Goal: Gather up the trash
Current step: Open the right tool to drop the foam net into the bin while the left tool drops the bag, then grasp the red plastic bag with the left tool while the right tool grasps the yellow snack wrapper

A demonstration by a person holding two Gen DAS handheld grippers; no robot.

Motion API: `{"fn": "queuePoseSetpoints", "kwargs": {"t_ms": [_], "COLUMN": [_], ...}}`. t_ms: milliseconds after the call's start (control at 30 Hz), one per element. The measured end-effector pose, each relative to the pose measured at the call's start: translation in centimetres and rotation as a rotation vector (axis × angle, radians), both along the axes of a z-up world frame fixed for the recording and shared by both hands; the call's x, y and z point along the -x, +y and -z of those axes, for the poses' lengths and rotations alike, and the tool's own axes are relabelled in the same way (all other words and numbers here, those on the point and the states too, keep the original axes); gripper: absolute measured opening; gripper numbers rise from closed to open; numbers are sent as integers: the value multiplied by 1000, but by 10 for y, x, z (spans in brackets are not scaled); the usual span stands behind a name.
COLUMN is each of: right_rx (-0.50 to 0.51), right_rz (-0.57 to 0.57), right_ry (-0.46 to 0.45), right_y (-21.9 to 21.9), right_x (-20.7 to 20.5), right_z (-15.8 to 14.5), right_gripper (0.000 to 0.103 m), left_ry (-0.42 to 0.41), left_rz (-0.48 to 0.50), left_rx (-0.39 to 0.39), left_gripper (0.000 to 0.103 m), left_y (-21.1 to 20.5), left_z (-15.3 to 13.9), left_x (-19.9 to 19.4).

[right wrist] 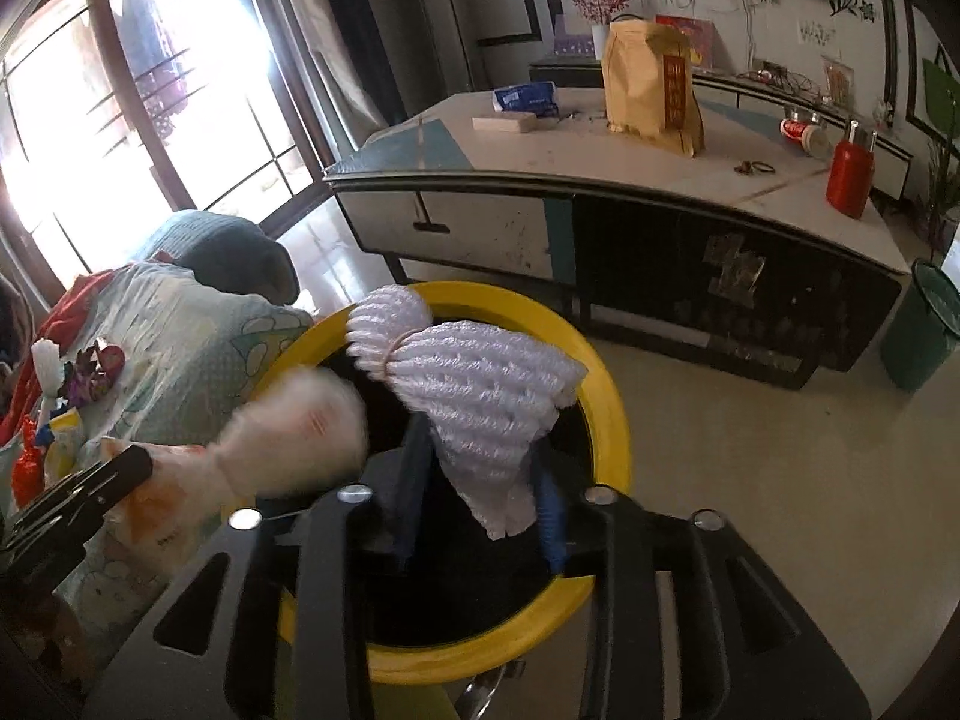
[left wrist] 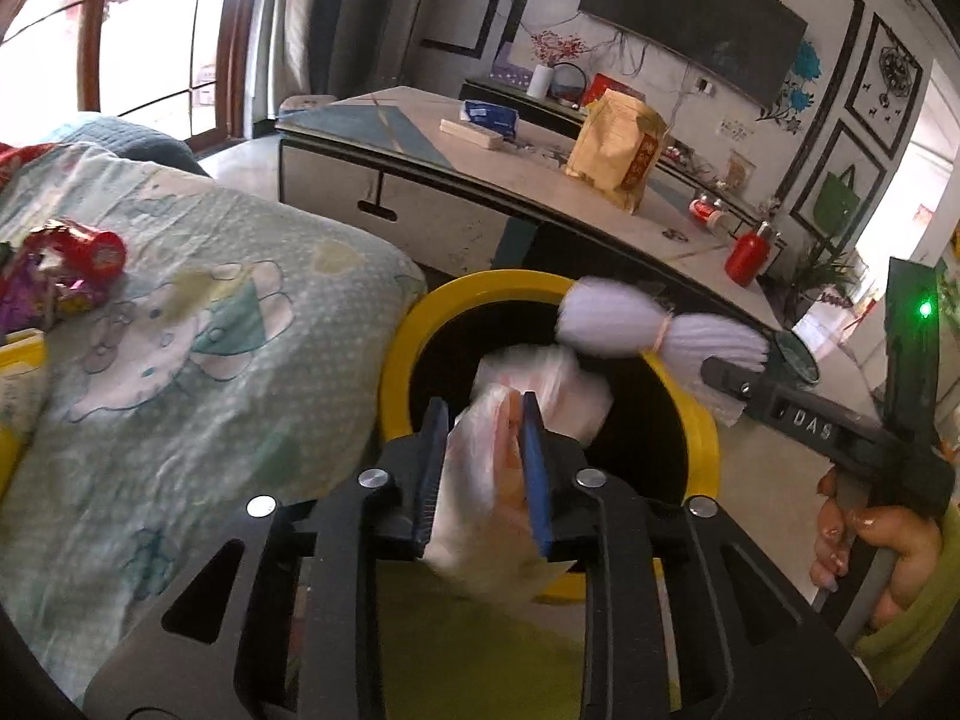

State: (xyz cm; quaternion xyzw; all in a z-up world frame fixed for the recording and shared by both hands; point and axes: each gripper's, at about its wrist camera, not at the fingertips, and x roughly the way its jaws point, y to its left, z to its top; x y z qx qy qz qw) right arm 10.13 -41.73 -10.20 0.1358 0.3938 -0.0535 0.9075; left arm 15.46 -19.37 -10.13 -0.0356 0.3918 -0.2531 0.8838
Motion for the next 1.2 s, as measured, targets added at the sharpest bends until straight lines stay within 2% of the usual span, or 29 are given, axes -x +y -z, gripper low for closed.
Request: {"fn": "queuePoseSetpoints", "kwargs": {"t_ms": [33, 100, 167, 233, 400, 633, 1200], "right_rx": [-1, 2, 3, -2, 3, 1, -30], "right_rz": [-1, -1, -10, -20, -99, -252, -505], "right_ry": [-8, -22, -48, -84, -181, -263, -294], "right_y": [1, 1, 2, 7, 34, 86, 194], "right_x": [0, 0, 1, 3, 7, 7, 5], "right_z": [-1, -4, -9, -16, -39, -65, -86], "right_gripper": [49, 57, 60, 69, 76, 77, 78], "left_ry": [-4, -17, -34, -67, -137, -202, -288], "left_rz": [-1, -9, -19, -45, -124, -251, -489], "left_rx": [13, 44, 77, 96, 90, 71, 56], "left_gripper": [33, 48, 55, 72, 89, 91, 92], "left_y": [-1, 4, 11, 22, 49, 91, 186], "left_z": [-1, -5, -11, -19, -40, -63, -96], "left_x": [0, 1, 3, 8, 21, 34, 55]}}
